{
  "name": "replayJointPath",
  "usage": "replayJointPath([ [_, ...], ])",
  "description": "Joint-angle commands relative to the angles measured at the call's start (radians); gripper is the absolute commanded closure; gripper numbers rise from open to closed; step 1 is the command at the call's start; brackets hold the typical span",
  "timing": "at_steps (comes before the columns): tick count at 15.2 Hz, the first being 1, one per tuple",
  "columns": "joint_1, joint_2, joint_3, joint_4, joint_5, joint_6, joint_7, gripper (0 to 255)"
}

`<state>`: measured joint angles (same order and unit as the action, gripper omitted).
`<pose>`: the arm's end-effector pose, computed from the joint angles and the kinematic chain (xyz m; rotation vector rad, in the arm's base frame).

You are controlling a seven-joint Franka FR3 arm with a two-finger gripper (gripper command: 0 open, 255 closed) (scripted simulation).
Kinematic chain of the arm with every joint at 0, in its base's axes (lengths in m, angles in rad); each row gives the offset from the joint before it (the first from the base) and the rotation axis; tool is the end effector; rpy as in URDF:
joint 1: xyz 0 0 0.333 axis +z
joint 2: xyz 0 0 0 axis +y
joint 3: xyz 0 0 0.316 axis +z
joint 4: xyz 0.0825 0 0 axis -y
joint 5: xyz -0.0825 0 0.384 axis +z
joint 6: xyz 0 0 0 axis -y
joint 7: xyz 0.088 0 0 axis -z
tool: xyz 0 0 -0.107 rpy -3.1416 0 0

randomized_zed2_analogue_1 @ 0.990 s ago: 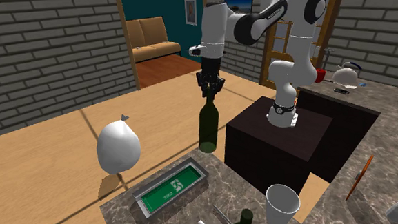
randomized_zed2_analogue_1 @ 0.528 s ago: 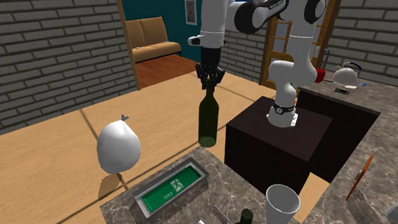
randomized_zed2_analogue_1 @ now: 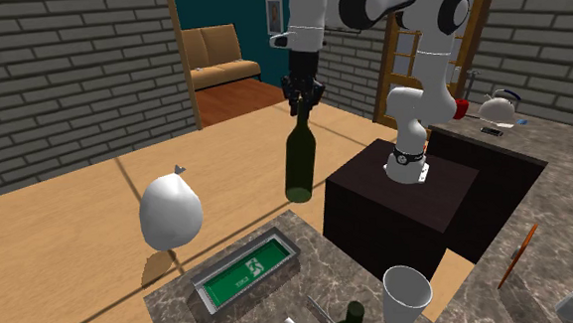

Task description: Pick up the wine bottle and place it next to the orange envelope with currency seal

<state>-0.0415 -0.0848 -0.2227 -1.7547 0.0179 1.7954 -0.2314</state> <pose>0.5272 -0.1458 0.6027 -3.1296 0.0565 -0.2014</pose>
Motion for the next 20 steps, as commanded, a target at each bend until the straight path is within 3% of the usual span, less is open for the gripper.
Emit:
replayJointPath([
  [1,-0.001,0.002,-0.001,0.031,0.0,-0.028,-0.001,255],
  [20,-0.008,0.102,-0.011,0.414,0.025,-0.314,-0.009,255],
])
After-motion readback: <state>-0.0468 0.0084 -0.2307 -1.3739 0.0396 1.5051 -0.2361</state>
